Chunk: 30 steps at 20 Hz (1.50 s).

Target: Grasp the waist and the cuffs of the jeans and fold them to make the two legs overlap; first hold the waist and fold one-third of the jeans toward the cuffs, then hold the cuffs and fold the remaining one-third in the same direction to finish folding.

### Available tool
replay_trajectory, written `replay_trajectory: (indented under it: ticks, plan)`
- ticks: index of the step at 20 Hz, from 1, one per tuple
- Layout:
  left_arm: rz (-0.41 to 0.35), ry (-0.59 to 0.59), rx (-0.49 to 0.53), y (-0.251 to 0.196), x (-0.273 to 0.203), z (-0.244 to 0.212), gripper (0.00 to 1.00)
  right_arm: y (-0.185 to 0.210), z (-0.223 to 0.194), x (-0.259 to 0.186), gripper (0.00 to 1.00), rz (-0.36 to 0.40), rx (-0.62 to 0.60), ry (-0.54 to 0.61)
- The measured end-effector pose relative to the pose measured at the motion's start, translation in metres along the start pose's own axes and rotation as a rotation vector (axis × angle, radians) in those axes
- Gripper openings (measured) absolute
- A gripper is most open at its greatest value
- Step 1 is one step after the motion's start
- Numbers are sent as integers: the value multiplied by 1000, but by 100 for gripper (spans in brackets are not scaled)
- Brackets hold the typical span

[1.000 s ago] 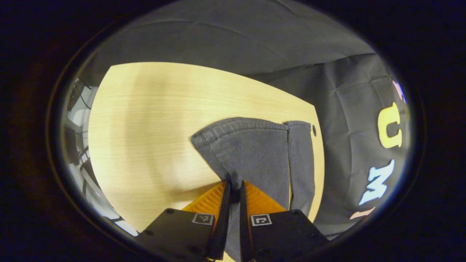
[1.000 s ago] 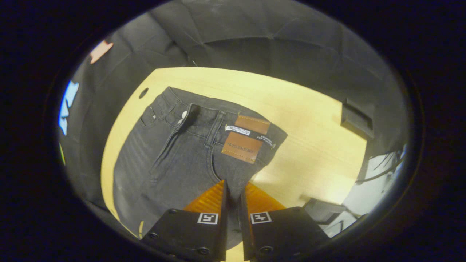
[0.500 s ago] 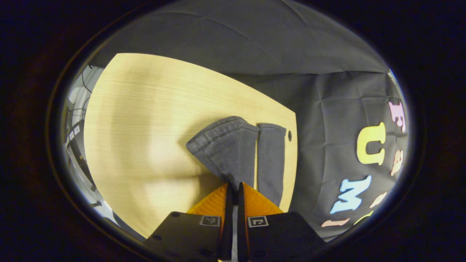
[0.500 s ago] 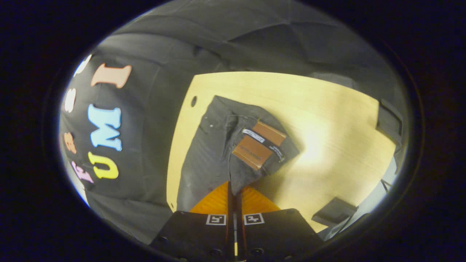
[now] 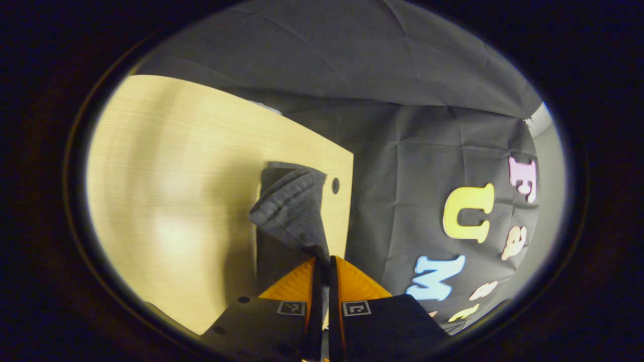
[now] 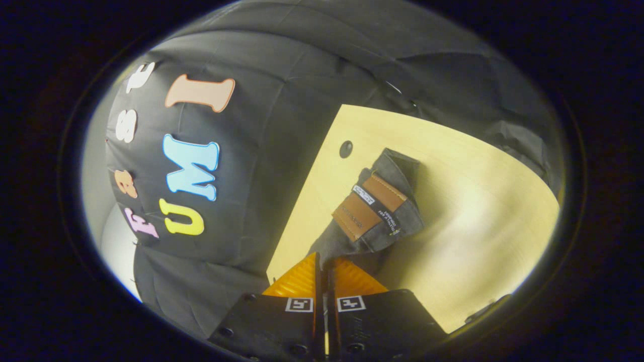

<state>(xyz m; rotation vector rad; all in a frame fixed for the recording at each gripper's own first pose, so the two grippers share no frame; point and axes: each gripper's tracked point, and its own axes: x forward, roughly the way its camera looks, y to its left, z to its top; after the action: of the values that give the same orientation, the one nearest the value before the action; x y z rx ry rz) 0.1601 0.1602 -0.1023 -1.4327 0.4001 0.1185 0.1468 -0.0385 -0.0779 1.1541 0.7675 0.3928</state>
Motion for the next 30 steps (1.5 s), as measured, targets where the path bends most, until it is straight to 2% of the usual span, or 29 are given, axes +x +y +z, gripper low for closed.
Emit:
replay_trajectory:
  ticks: [3,6,9,10,14,17,18,20,21,22,23,24,25,27,29,30]
  plan:
    - [39,32,93,-17,51,-2,14,18,23,38,2,-15,-1,-9]
    - [101,39,130,-21,96,4,13,21,43,81,2,-62,2,-8]
    - [192,34,198,-2,137,7,14,1,54,118,2,-129,29,-8]
    - [223,30,220,3,146,9,12,-7,56,131,2,-151,39,-12]
    - [302,3,302,18,174,9,13,-29,63,166,2,-176,105,-19]
    - [356,29,299,26,180,-9,13,-38,58,175,6,-203,95,-18]
    - [357,42,296,23,174,-14,17,-41,58,175,8,-215,77,-23]
    - [370,29,345,25,168,-21,57,-41,55,165,20,-219,38,-24]
    - [379,17,387,25,165,-21,64,-40,52,159,32,-220,16,-25]
    - [386,5,434,25,159,-22,70,-37,52,149,36,-228,-22,-41]
    - [388,-9,488,21,152,-25,81,-38,51,142,54,-249,-77,-66]
    - [386,-19,544,17,145,-27,86,-38,52,130,47,-261,-134,-95]
    - [380,-32,603,12,136,-34,86,-37,58,116,69,-286,-184,-133]
    - [355,-63,711,0,117,-49,92,-46,63,83,84,-344,-227,-216]
    - [322,-80,804,-12,99,-68,89,-57,68,61,85,-386,-175,-276]
    - [309,-91,849,-17,89,-79,94,-69,67,55,85,-396,-134,-299]
